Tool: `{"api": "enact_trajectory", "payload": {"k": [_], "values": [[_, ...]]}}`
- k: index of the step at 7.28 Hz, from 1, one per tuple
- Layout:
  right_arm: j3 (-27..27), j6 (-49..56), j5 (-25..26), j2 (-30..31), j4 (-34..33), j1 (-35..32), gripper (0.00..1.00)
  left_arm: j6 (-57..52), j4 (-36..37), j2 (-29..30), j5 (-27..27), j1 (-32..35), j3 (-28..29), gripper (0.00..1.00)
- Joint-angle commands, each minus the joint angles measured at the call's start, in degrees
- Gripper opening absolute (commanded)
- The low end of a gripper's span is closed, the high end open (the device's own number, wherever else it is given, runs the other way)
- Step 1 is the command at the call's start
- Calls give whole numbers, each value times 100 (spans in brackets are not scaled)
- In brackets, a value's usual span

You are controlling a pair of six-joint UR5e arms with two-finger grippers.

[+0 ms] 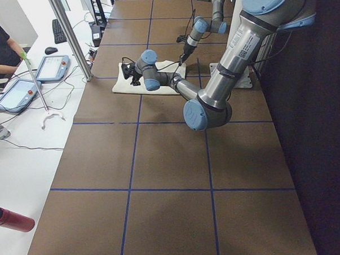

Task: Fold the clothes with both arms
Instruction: 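Move both grippers down to the shirt's edge nearest the robot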

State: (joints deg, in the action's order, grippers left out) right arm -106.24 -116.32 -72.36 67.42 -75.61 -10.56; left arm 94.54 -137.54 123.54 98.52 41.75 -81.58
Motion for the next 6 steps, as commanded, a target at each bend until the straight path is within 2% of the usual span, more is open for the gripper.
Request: {"api": "enact_trajectory", "payload": {"k": [1,2,3,4,6], "values": [[-404,13,-137,113,-6,-51,0,692,182,-1168,-43,-453,-1572,54],[-519,13,-156,253,11,-42,0,1001,192,-1740,-226,-875,-2215,54],[-564,22,-165,342,20,-51,0,1326,271,-2181,-663,-1462,-2613,55],[-582,22,-165,360,20,-42,0,1417,585,-2350,-1102,-1964,-2843,58],[-564,22,-165,360,20,-33,0,1707,1271,-2186,-1334,-2476,-2854,58]]}}
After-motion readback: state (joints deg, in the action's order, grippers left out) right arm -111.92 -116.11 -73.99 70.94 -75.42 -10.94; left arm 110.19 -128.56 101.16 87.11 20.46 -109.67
